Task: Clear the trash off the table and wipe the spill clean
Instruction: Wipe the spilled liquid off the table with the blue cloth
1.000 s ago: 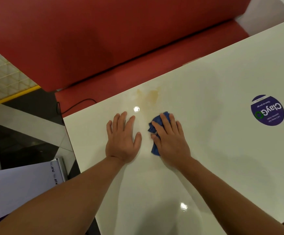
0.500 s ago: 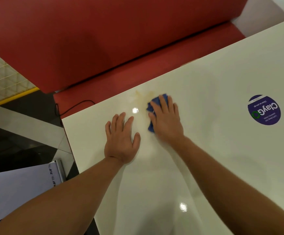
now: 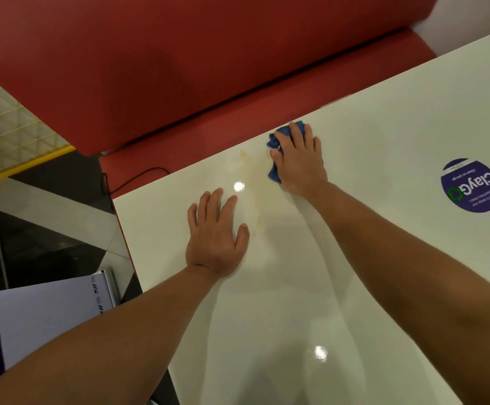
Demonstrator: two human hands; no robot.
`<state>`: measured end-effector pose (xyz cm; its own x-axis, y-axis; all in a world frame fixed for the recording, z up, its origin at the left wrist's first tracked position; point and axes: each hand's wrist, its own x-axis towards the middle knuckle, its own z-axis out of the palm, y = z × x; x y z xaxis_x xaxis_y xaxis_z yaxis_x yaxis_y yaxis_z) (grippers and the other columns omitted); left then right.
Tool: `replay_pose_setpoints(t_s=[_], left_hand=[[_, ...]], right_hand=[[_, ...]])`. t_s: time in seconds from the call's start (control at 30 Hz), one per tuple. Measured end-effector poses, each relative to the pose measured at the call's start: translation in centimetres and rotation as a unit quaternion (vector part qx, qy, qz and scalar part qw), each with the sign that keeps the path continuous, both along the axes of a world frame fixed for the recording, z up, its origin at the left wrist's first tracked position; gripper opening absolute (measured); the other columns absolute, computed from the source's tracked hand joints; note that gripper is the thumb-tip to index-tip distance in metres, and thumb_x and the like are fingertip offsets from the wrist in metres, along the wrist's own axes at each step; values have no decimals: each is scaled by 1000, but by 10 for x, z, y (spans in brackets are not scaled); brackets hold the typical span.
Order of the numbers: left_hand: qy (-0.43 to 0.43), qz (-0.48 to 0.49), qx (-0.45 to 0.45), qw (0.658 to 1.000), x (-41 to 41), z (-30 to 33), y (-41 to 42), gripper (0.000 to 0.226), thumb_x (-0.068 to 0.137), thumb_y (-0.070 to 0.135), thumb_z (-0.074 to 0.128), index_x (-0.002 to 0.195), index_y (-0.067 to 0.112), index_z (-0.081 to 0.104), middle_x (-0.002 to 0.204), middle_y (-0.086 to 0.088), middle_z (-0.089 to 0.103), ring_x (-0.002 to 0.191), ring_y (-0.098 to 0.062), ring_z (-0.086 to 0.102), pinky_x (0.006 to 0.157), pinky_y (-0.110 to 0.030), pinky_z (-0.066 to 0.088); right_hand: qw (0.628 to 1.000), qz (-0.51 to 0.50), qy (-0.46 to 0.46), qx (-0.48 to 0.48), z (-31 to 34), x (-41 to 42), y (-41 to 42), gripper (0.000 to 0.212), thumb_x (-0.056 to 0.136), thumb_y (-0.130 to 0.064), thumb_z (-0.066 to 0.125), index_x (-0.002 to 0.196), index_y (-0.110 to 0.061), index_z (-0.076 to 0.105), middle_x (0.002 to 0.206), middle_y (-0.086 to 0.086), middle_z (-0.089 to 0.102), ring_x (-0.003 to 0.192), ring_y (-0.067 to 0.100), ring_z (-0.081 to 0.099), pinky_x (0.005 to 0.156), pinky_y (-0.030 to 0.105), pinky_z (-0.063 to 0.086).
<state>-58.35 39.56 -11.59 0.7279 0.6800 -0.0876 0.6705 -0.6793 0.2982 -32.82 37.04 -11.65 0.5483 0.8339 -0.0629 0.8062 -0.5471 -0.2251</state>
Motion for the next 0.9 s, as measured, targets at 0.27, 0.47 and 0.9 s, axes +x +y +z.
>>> replay_pose_setpoints(t_s=[0.27, 0.47, 0.9], left_hand=[[-5, 3, -2, 1000, -2, -2, -1, 64, 97, 48, 41, 155, 21, 34, 165, -8, 22, 155, -30, 12, 124, -55, 12], [-9, -1, -4, 1000, -2, -2, 0, 64, 97, 47, 41, 154, 21, 34, 165, -8, 23, 154, -30, 12, 124, -56, 13], [-13, -3, -21, 1000, -2, 1, 6, 69, 90, 50, 46, 152, 22, 38, 163, -8, 25, 152, -31, 14, 123, -53, 12]], right_hand=[[982, 187, -13, 20, -3, -94, -92, 47, 101, -35, 53, 145, -22, 43, 163, 15, 28, 152, 46, 19, 118, 59, 27], [996, 87, 29, 10, -2, -31, -27, 44, 108, -40, 32, 150, -27, 40, 166, 6, 24, 154, 34, 12, 122, 50, 20], [995, 80, 64, -8, 0, -100, -71, 56, 105, -48, 21, 152, -26, 42, 168, 5, 24, 156, 34, 9, 124, 51, 15]])
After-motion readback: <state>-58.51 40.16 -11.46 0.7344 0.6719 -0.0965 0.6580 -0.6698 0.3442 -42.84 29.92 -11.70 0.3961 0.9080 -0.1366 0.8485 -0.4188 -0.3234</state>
